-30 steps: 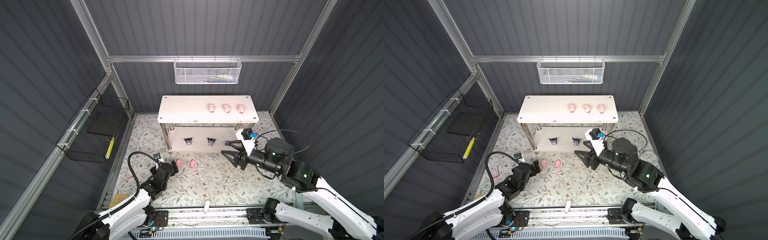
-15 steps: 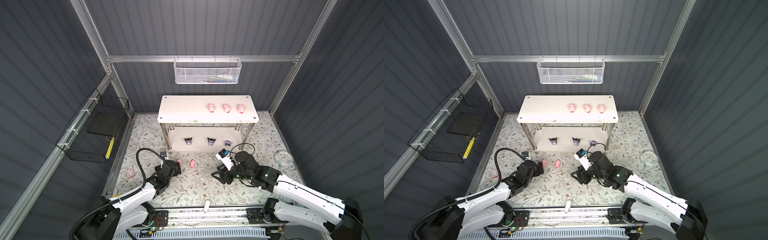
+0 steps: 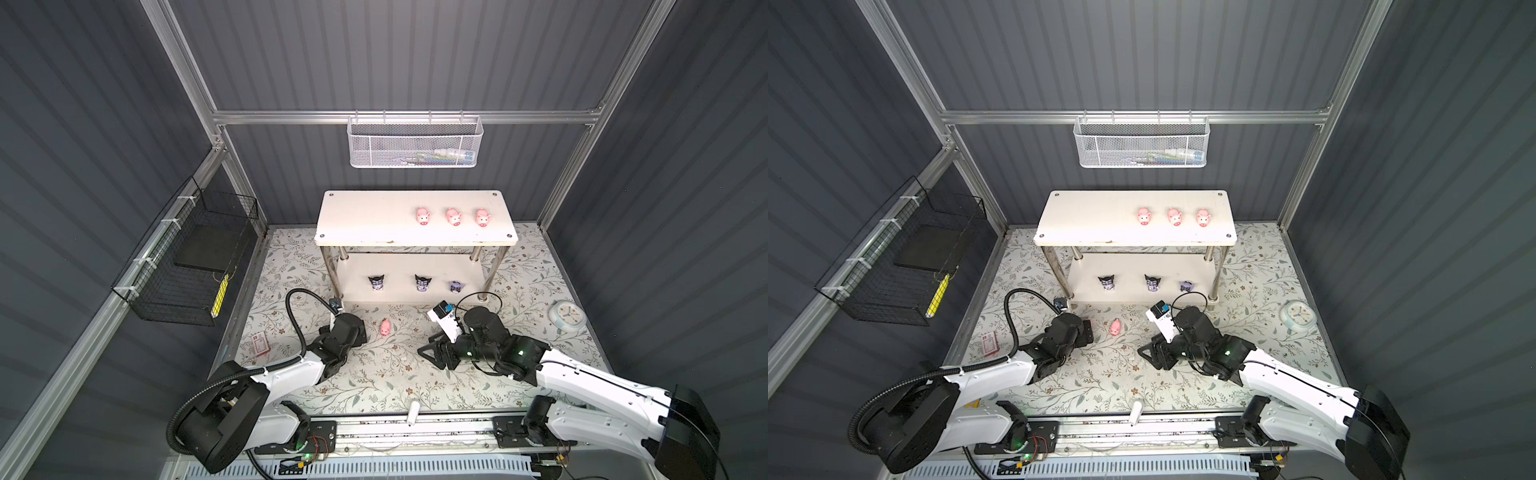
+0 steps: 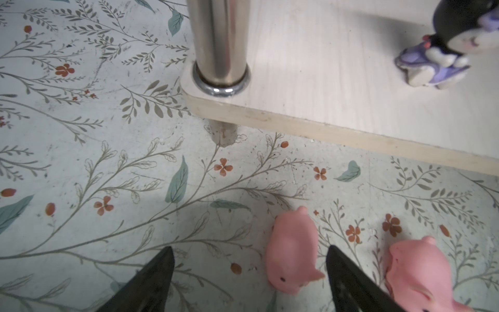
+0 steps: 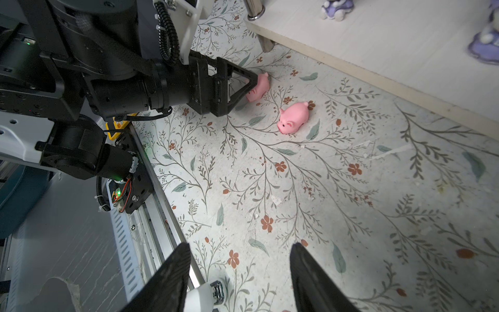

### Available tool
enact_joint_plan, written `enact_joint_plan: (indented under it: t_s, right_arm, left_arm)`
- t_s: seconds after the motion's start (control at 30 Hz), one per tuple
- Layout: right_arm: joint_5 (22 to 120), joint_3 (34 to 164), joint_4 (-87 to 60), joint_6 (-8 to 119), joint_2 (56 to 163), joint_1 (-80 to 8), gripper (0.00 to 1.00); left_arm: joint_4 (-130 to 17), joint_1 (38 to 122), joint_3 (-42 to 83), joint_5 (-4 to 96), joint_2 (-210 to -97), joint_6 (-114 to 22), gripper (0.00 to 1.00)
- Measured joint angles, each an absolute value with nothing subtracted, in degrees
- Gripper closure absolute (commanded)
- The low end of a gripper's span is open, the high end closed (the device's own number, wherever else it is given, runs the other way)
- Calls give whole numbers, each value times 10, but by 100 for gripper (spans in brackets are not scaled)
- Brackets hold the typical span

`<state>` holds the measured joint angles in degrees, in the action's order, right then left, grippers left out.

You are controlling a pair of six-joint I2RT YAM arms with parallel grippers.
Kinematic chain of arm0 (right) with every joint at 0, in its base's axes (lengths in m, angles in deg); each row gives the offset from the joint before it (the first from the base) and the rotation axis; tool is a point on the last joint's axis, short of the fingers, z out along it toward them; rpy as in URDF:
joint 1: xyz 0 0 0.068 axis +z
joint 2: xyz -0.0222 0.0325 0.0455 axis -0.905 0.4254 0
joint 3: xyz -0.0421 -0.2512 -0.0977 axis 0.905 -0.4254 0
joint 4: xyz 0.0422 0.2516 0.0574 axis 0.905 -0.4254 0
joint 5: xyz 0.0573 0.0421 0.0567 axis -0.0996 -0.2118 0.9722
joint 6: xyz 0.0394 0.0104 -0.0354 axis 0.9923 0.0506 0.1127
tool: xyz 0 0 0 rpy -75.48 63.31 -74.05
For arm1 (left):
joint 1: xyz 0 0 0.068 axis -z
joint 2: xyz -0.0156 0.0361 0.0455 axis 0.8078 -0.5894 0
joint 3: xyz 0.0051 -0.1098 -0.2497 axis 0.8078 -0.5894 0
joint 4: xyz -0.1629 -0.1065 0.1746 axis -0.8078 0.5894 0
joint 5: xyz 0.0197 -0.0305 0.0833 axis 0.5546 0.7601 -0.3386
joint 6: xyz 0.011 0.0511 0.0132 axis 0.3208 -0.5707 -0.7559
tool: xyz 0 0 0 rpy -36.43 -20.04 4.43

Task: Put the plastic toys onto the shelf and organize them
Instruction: 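Lower and close the left gripper on the pink pig nearest the shelf leg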

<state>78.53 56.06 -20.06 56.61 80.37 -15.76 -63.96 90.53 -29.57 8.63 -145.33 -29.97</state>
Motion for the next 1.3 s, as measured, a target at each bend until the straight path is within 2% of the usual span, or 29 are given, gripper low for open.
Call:
enact_joint_plan:
  t_s: [0.5, 0.87, 1.3]
  right_arm:
    - [789, 554, -184, 570, 825, -158, 39]
    - [789, 554, -180, 571, 832, -159, 39]
    - [788, 554, -180, 574, 835, -161, 39]
  left_arm:
    - [-677, 905, -290, 109, -1495, -295, 16]
    - [-699, 905, -289, 123, -1523, -290, 27]
    - [-721, 905, -281, 126, -1542, -286, 28]
